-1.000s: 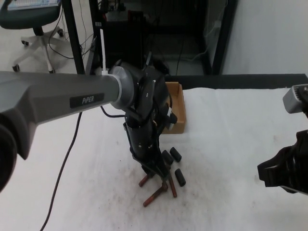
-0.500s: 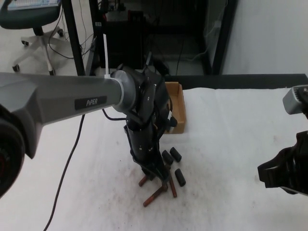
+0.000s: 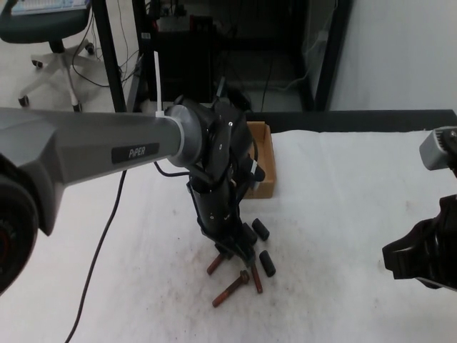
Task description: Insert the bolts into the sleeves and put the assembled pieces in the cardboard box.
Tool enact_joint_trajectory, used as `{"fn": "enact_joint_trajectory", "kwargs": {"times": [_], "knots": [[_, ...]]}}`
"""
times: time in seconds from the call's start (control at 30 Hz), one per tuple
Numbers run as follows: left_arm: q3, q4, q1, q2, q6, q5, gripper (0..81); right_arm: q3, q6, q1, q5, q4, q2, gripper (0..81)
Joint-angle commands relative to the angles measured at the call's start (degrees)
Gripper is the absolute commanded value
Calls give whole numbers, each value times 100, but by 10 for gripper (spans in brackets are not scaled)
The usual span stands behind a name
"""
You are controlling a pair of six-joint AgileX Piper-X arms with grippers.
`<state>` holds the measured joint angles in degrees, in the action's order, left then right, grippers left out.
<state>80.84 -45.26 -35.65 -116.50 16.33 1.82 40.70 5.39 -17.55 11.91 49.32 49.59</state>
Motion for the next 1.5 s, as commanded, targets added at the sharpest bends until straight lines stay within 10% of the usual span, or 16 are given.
{"fn": "enact_joint_trajectory", "kwargs": {"times": [0.0, 0.57, 0.77, 1.47], "knots": [[40, 12, 10, -52, -55, -93, 348, 10, 19, 30, 91, -30, -55, 3], [40, -1, 10, -67, -55, -93, 345, 10, 19, 30, 91, -74, -55, 3], [40, -234, 10, -175, -42, 36, 3, 10, 19, 30, 91, -74, -55, 3], [753, 170, 92, 1287, -1750, 212, 0, 10, -312, 5, 91, -196, -55, 3]]}}
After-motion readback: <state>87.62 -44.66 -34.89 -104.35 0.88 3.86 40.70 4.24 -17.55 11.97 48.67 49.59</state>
